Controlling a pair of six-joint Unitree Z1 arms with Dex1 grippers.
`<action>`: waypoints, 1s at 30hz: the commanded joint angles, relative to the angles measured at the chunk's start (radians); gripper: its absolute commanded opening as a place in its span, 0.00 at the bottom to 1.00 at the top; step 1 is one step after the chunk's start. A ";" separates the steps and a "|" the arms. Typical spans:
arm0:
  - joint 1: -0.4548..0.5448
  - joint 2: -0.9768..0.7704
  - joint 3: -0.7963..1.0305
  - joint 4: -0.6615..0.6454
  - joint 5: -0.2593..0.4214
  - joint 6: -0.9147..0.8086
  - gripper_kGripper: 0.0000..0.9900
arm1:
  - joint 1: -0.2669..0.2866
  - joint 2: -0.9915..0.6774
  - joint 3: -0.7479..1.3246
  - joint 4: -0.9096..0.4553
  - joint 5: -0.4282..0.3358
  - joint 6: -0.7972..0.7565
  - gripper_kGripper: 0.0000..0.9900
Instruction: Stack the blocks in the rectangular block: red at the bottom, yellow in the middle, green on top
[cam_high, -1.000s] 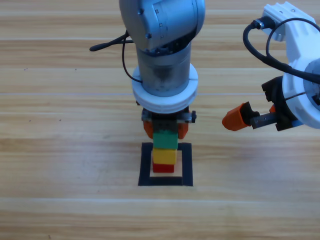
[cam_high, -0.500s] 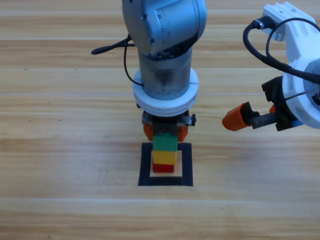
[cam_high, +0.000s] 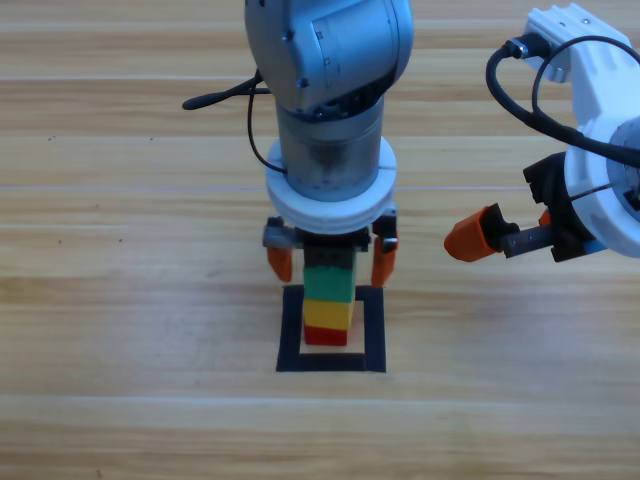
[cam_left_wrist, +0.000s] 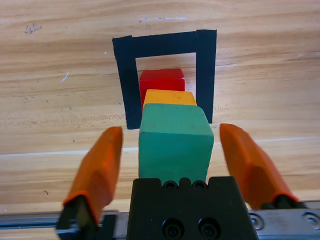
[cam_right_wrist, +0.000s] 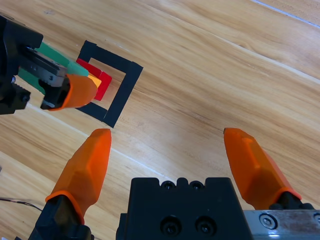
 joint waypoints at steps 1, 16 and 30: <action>-0.023 0.049 0.008 0.003 0.012 -0.008 0.84 | -0.035 0.001 0.030 -0.023 0.014 0.002 1.00; -0.071 -0.212 -0.009 0.009 0.138 -0.031 0.85 | -0.035 -0.006 0.033 -0.020 0.014 -0.001 1.00; -0.333 -0.859 0.732 -0.255 0.426 0.033 1.00 | -0.035 -0.008 0.022 -0.006 0.014 -0.017 1.00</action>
